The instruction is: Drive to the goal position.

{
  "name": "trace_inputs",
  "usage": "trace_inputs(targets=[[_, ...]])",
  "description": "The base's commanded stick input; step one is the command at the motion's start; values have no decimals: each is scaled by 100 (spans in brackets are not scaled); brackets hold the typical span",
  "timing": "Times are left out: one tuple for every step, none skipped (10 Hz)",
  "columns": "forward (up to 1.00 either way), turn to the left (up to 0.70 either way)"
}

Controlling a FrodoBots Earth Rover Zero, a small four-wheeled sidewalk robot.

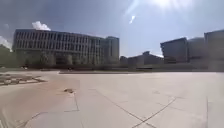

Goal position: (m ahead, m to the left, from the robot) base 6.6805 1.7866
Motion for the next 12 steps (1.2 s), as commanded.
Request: trace_inputs(targets=[[100,0],[100,0],[100,0],[100,0],[100,0],[100,0],[100,0],[100,0],[100,0],[100,0],[100,0],[100,0]])
